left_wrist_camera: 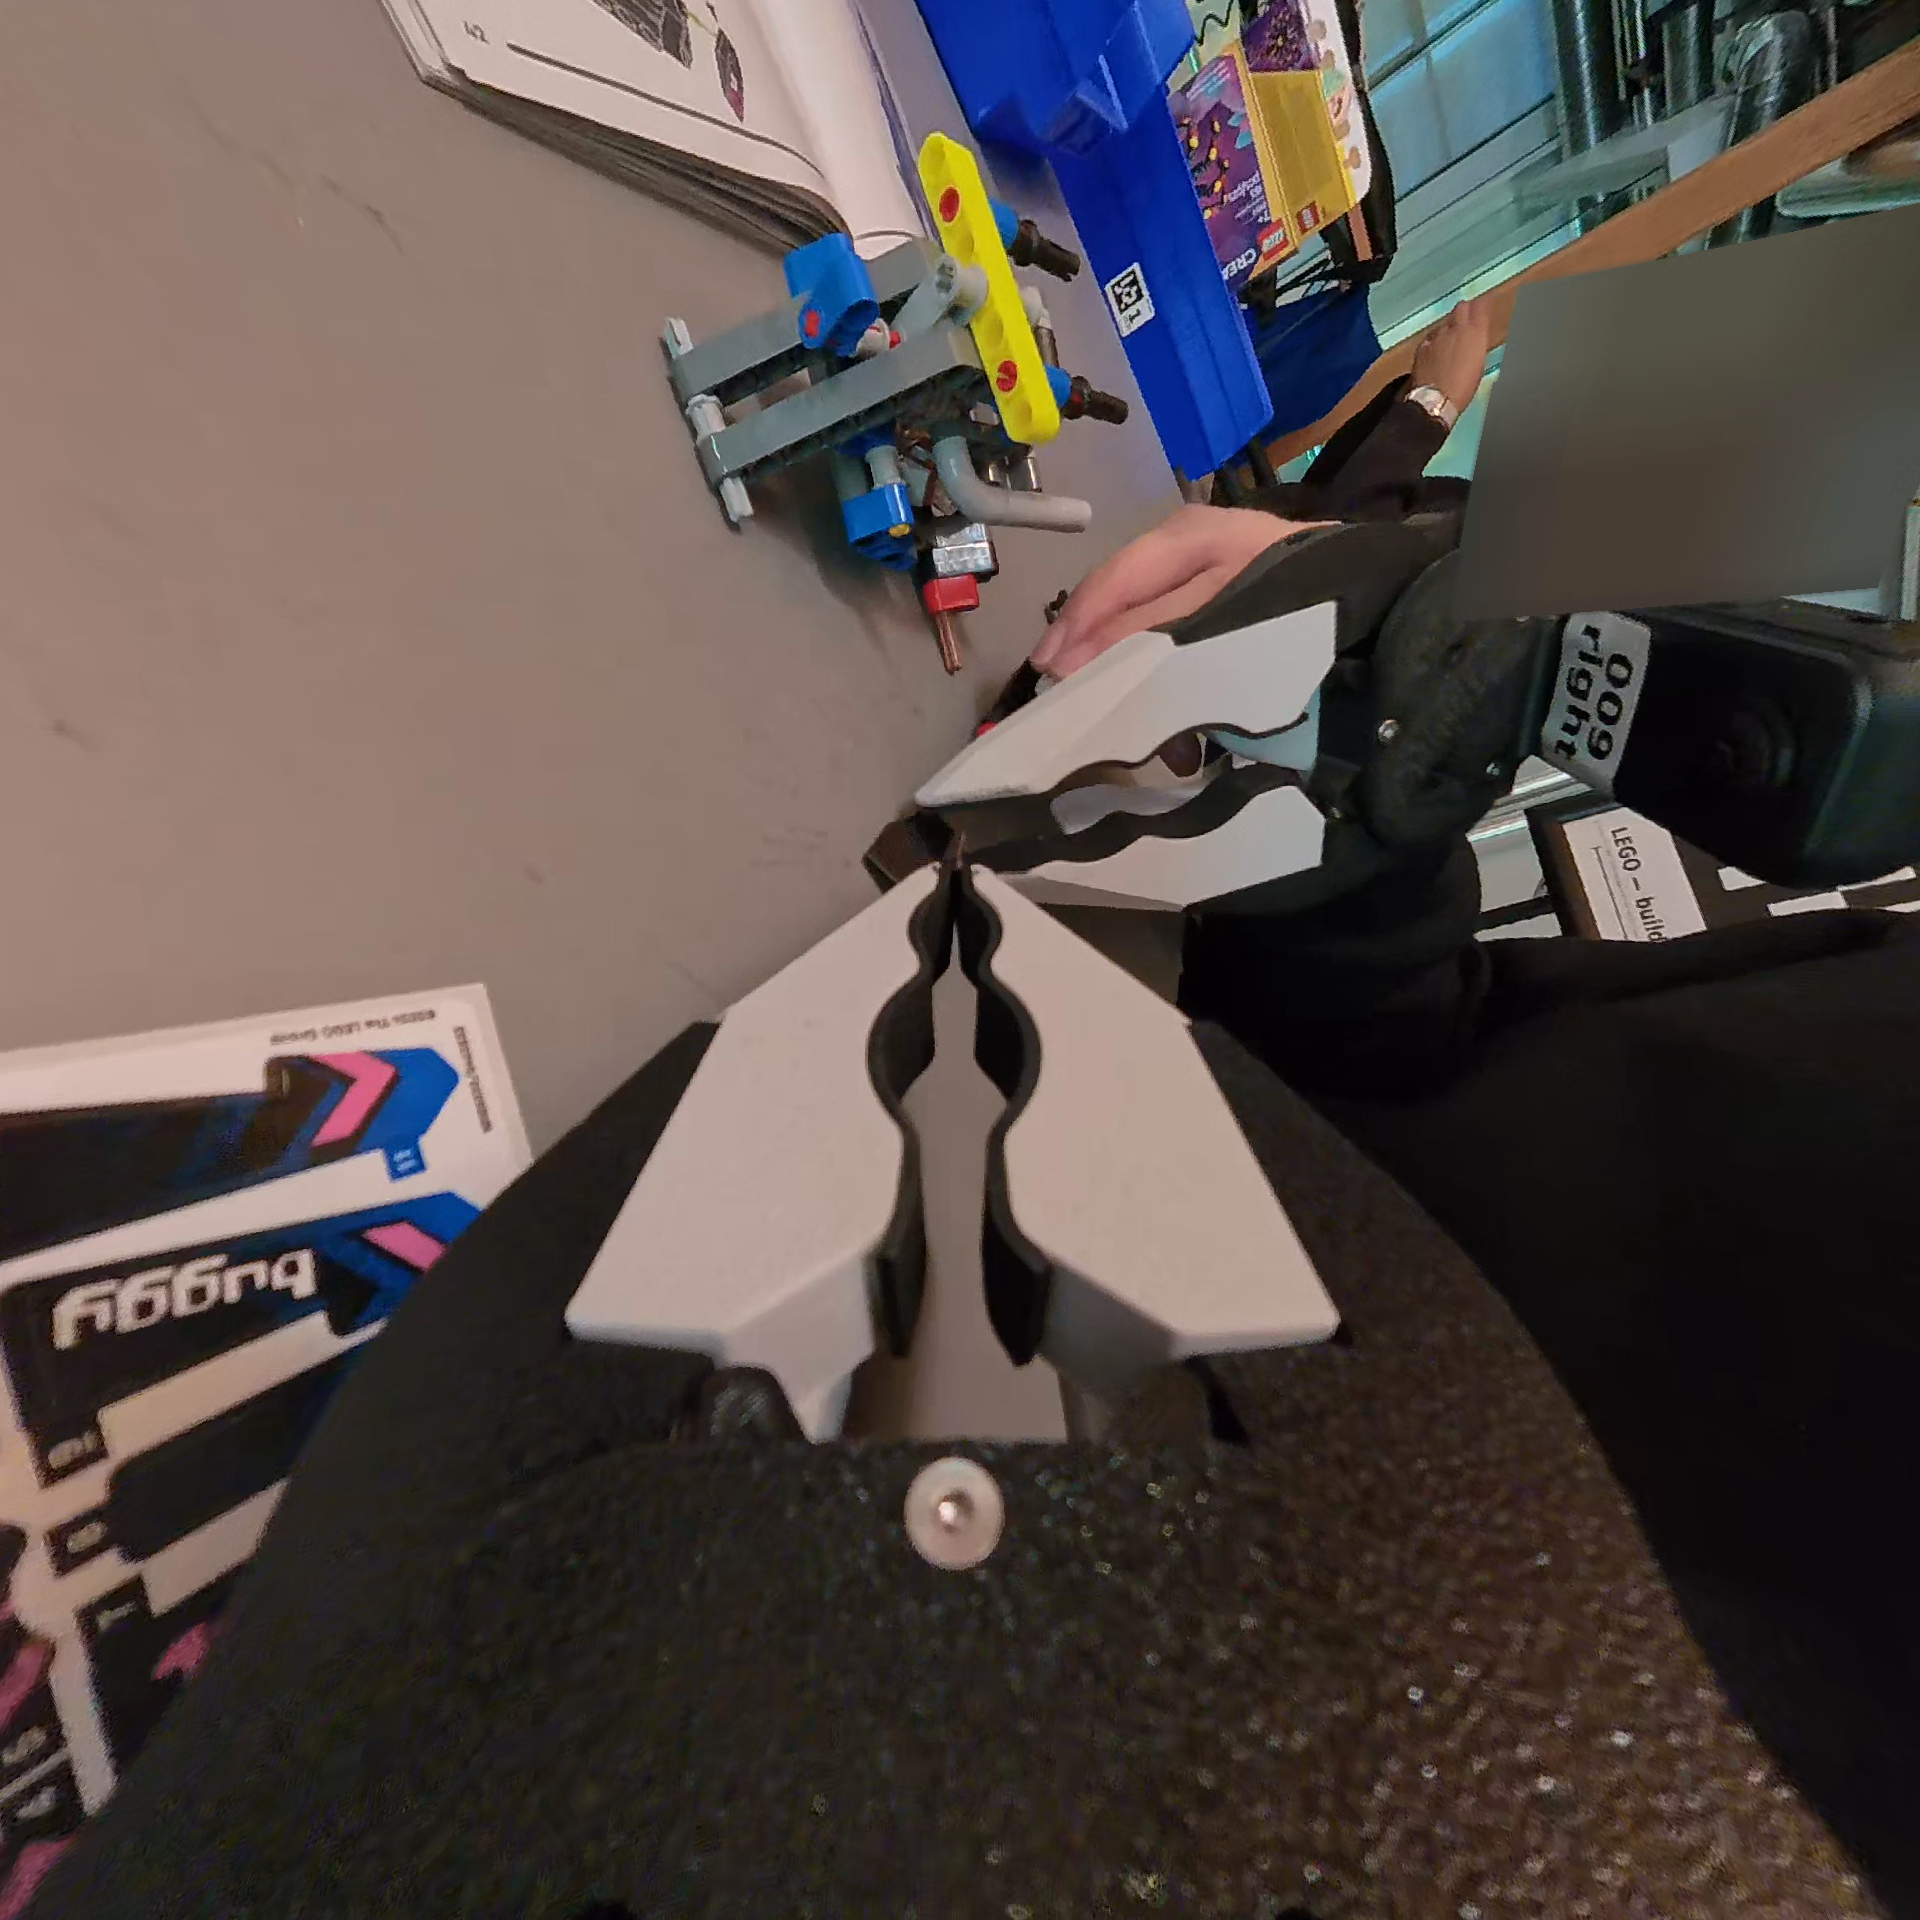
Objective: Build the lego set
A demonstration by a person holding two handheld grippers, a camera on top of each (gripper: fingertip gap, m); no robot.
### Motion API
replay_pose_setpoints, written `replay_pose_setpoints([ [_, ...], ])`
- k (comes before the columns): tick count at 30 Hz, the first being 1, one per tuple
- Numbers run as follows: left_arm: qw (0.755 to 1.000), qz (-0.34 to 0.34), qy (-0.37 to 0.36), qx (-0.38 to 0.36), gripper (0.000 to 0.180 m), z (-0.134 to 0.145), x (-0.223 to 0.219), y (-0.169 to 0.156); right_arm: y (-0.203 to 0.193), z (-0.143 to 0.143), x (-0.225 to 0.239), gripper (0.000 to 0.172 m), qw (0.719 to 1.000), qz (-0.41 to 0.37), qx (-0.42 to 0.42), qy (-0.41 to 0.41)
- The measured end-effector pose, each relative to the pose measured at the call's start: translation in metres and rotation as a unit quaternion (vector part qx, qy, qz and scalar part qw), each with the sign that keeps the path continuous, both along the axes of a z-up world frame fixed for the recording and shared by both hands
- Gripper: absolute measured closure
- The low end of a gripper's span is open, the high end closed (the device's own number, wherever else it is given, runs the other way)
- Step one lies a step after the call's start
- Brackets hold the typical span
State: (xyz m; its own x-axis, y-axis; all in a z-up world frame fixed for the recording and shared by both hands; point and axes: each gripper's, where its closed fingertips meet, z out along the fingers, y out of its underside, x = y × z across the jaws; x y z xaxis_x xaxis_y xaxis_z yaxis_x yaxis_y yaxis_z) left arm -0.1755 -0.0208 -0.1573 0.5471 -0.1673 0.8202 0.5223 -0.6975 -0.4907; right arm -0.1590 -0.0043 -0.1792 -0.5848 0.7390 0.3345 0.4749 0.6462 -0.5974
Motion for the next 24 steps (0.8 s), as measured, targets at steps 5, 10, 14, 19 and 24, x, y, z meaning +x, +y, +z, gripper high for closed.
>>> replay_pose_setpoints([
  [5,1.0,-0.007,0.008,-0.005,0.18,-0.002,0.0009,0.0002,-0.0005,0.0001,0.002,0.16,1.0,-0.008,-0.003,0.003],
  [10,0.999,-0.036,0.008,-0.012,0.18,-0.003,0.0021,-0.0013,-0.0012,0.0022,0.003,0.146,0.999,-0.028,-0.035,0.005],
  [14,0.999,-0.047,-0.003,-0.021,0.18,-0.003,0.0023,-0.0016,-0.0031,0.002,-0.0003,0.148,0.999,-0.025,-0.035,0.015],
  [19,0.999,-0.046,-0.002,-0.023,0.18,-0.0047,0.0033,-0.0029,-0.0061,0.0009,0.0,0.155,0.999,-0.012,-0.045,0.021],
  [24,0.998,-0.047,0.009,-0.028,0.18,-0.0073,0.0052,-0.003,-0.0076,0.0002,-0.0002,0.16,0.999,-0.008,-0.047,0.022],
])
